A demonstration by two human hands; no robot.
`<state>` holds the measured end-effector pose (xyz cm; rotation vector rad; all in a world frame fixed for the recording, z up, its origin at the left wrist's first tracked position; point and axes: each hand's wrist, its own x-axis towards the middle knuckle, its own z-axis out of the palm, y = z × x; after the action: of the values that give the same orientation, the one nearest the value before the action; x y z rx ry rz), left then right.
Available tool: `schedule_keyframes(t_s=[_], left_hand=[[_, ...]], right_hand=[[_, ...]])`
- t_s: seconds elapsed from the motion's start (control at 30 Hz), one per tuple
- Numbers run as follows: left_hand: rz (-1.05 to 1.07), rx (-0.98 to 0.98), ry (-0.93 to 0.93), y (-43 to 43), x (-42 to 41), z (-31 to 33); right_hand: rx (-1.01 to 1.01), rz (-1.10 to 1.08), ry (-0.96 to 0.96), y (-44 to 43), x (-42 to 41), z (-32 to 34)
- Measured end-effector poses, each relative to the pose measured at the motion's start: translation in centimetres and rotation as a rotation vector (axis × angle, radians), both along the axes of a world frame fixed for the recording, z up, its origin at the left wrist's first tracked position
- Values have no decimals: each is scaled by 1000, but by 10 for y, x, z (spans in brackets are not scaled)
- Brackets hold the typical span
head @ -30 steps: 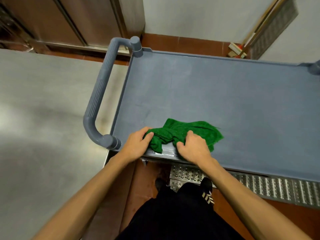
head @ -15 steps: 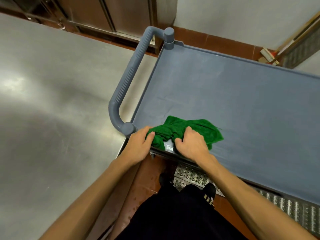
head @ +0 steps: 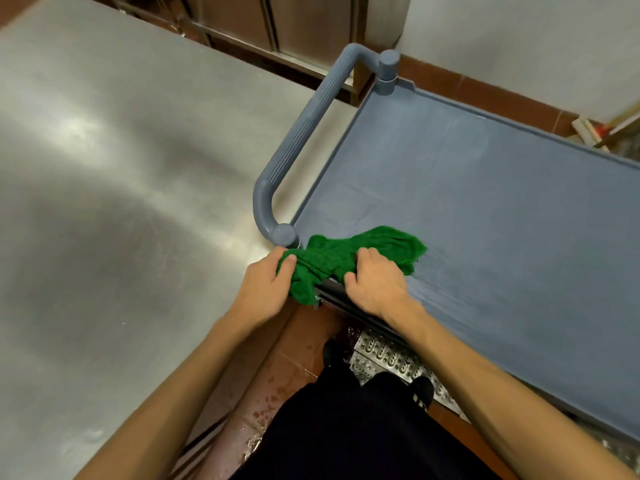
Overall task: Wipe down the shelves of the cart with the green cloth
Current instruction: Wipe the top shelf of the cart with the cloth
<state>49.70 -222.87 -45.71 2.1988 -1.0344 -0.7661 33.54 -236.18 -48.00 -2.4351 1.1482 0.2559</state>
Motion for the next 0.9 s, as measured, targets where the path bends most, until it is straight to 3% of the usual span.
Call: schedule_keyframes(t_s=[0.37, 0.9], left_hand=[[60, -51, -15, 7, -10, 15], [-115, -30, -20, -23, -124, 33]], right_hand=[[-78, 161, -30, 3, -25, -1], [2, 5, -16, -9, -156, 7]])
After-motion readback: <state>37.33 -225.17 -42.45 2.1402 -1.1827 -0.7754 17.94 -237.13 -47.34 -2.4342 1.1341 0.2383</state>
